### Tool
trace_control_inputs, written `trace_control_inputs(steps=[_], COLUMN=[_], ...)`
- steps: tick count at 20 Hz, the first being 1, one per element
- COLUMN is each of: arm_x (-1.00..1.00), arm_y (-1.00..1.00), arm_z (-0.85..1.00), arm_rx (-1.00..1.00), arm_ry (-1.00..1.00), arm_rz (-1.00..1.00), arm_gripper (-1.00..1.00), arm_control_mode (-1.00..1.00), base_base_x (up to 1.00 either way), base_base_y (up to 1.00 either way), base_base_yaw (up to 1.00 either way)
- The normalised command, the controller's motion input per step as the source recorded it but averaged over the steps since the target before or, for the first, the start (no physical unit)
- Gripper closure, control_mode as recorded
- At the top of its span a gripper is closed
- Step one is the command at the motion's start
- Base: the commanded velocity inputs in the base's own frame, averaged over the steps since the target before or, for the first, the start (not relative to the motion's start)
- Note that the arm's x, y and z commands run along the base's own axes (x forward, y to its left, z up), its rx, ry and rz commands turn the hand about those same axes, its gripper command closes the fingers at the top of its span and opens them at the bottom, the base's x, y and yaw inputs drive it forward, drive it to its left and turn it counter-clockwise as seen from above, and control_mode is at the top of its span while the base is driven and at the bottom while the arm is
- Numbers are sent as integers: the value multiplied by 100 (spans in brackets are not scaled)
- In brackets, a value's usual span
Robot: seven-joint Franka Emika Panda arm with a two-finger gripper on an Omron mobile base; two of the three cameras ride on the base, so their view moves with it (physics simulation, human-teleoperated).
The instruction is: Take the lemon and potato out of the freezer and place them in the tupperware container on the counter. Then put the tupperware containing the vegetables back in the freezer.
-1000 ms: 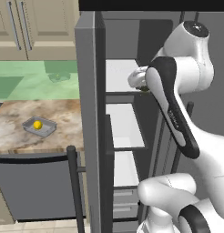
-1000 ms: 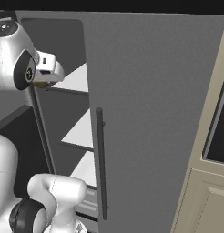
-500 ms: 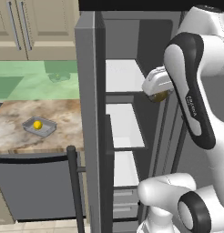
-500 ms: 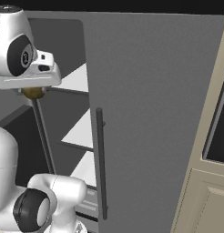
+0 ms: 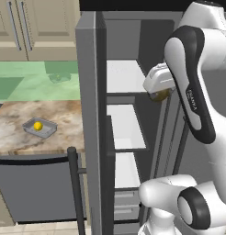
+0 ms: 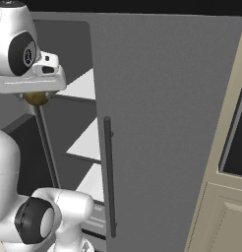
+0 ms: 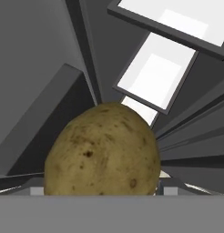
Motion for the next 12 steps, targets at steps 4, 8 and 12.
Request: trace_control_inputs(steps=[4, 8, 12], arm_x=[0, 0, 0], arm_y=[0, 0, 0], arm_z=[0, -1, -5], arm_rx=[0, 0, 0], arm_ry=[0, 0, 0], arm_rz=[0, 0, 0], arm_gripper=[100, 100, 100], arm_control_mode=[-100, -100, -100], base_base_x=[0, 0, 0], base_base_y=[0, 0, 0], base_base_yaw=[0, 0, 0])
